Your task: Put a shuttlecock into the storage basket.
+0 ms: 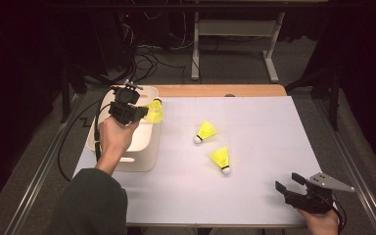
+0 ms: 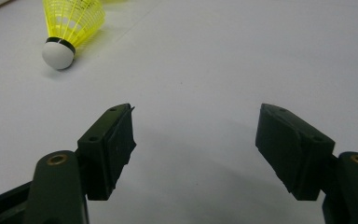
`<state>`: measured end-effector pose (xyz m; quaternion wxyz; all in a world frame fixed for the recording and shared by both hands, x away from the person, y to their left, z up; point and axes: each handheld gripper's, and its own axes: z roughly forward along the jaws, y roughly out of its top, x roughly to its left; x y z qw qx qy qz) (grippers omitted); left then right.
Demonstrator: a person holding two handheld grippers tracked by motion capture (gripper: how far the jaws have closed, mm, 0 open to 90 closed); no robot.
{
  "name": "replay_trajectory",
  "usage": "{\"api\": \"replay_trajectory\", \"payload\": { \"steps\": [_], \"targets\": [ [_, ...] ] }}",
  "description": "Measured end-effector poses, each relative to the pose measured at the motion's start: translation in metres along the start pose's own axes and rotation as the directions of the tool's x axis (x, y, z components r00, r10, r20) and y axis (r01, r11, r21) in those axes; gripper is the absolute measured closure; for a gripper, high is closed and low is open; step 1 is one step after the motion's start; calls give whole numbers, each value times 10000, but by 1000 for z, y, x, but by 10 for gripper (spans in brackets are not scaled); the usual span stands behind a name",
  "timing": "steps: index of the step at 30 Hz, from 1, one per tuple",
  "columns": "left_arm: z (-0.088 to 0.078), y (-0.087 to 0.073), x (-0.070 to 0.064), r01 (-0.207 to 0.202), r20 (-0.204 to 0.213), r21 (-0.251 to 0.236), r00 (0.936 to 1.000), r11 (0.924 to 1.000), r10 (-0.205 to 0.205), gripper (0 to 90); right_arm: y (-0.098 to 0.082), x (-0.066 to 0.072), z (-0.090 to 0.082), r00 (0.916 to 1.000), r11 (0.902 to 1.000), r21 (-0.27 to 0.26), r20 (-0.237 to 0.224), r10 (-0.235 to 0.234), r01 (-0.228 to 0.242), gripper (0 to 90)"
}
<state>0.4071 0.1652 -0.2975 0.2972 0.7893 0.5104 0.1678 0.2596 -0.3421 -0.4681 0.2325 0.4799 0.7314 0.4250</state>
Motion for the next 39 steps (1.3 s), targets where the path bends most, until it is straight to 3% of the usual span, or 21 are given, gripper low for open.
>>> {"api": "replay_trajectory", "payload": {
  "steps": [39],
  "targets": [
    [13,-10,28,665,-185,228,9976,9975,-661,886,0,0,0,10000,10000,23,-18,-12,12,284]
  ]
}}
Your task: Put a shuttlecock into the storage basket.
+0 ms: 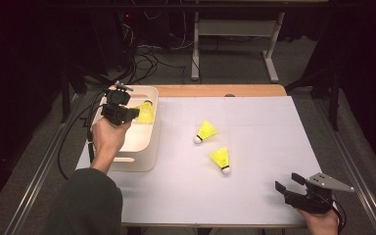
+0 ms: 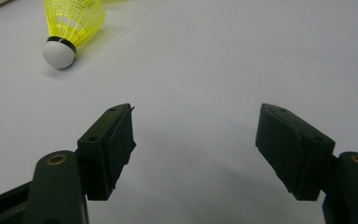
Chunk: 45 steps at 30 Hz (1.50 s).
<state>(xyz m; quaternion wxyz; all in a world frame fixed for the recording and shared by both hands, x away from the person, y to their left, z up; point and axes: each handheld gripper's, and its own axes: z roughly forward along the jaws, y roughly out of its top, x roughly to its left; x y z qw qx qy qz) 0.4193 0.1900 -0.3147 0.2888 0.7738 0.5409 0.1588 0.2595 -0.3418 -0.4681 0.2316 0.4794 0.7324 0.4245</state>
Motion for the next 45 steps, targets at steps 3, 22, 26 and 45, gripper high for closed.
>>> {"api": "replay_trajectory", "payload": {
  "steps": [3,22,26,45],
  "targets": [
    [1,0,0,-23,10,-26,10000,10000,23,886,0,0,0,10000,10000,2,-7,9,-9,284],
    [17,2,4,4,-67,304,10000,9995,-2,884,0,0,0,10000,10000,2,-16,26,-26,283],
    [20,3,4,19,-74,396,10000,9992,-16,883,0,0,0,10000,10000,6,-24,25,-25,284],
    [38,-1,13,366,-215,1034,9992,9940,-345,882,0,0,0,10000,10000,-5,-37,2,-2,283]
  ]
}}
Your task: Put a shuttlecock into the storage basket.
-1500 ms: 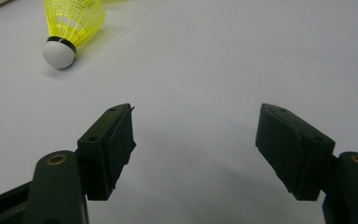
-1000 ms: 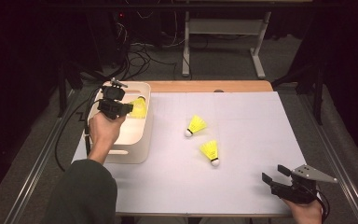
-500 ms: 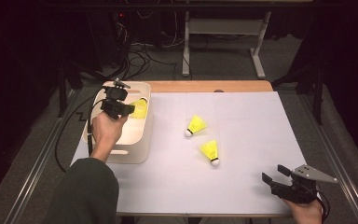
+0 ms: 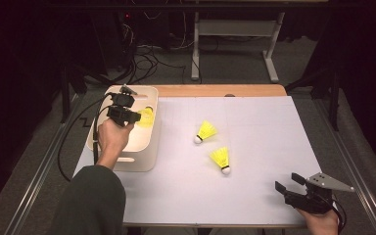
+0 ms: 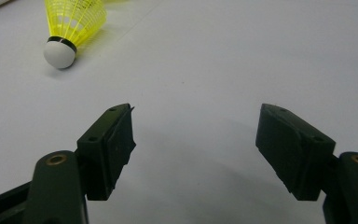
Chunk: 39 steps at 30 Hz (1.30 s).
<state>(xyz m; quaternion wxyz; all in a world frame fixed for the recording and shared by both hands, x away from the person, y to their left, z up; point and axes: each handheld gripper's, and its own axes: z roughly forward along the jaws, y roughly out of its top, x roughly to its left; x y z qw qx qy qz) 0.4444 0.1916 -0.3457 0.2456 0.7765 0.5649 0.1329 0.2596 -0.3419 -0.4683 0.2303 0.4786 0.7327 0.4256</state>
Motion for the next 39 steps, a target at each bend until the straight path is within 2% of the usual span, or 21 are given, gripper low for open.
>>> {"api": "replay_trajectory", "payload": {
  "steps": [4,9,12,14,17,20,24,28,35,39],
  "targets": [
    [3,-1,2,115,-29,163,9999,9998,-115,882,0,0,0,10000,10000,9,-4,16,-16,283],
    [4,-1,2,60,-73,314,10000,9995,-58,873,0,0,0,10000,10000,0,2,1,-1,283],
    [5,-1,2,65,-54,334,10000,9994,-63,840,0,0,0,10000,10000,-10,25,-2,2,283],
    [4,-2,2,17,-25,220,10000,9998,-16,780,0,0,0,10000,10000,-23,37,-7,7,283],
    [1,-3,-1,-208,-240,138,9995,9997,211,680,0,0,-1,10000,10000,-21,42,18,-18,283],
    [-2,-4,-1,-127,-281,-51,9995,9999,126,599,0,0,-1,10000,10000,-23,43,18,-18,283],
    [-7,-5,0,-88,-235,-319,9997,9995,80,534,0,0,-1,10000,10000,-26,45,28,-28,283],
    [-9,-6,-1,-123,-232,-412,9997,9991,113,488,0,-1,0,10000,10000,-21,55,58,-58,283],
    [-12,-5,-5,-150,-74,-745,9999,9971,145,472,2,0,2,10000,10000,-22,10,30,-30,283],
    [-12,-2,-6,-145,45,-772,9999,9969,149,465,1,-1,2,9999,9999,-38,47,125,-125,283]
  ]
}}
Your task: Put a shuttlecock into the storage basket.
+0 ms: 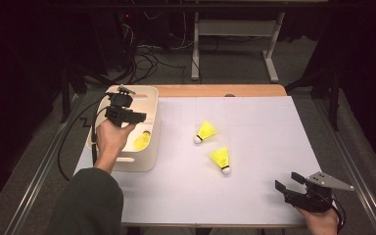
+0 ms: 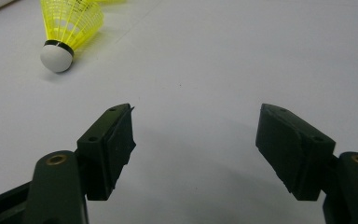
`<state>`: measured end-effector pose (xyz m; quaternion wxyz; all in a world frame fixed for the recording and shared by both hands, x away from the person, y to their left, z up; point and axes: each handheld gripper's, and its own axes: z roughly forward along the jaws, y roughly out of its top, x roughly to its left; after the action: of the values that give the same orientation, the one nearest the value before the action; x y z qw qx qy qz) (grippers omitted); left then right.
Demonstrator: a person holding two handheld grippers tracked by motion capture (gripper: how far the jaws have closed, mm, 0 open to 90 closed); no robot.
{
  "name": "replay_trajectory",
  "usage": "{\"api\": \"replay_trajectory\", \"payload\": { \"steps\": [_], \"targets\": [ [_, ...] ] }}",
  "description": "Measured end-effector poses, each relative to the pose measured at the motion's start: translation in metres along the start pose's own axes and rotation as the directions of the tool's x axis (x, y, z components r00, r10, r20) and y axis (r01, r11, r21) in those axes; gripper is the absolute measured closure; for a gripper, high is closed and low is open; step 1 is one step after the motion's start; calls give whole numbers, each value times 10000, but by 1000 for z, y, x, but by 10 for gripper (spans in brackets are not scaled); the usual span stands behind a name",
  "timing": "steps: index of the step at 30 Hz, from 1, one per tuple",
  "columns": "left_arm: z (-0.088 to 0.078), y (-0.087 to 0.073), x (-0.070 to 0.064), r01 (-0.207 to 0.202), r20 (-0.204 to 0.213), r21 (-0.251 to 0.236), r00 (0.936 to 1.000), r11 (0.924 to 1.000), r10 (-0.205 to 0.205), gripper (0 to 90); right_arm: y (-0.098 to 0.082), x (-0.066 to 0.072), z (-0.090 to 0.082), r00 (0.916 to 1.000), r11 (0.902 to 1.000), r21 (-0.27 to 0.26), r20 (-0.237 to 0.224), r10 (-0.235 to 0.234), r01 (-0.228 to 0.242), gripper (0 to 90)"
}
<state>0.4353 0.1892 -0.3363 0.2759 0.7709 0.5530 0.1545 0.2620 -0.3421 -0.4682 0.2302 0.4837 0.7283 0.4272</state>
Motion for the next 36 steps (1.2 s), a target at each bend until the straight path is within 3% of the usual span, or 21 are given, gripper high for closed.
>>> {"api": "replay_trajectory", "payload": {
  "steps": [27,36],
  "targets": [
    [-24,1,-20,-507,514,-635,9972,9967,540,466,0,0,1,10000,10000,27,-4,-88,88,283],
    [-24,4,-30,-566,967,-752,9933,9956,638,466,0,0,1,10000,9999,56,6,-97,97,283]
  ]
}}
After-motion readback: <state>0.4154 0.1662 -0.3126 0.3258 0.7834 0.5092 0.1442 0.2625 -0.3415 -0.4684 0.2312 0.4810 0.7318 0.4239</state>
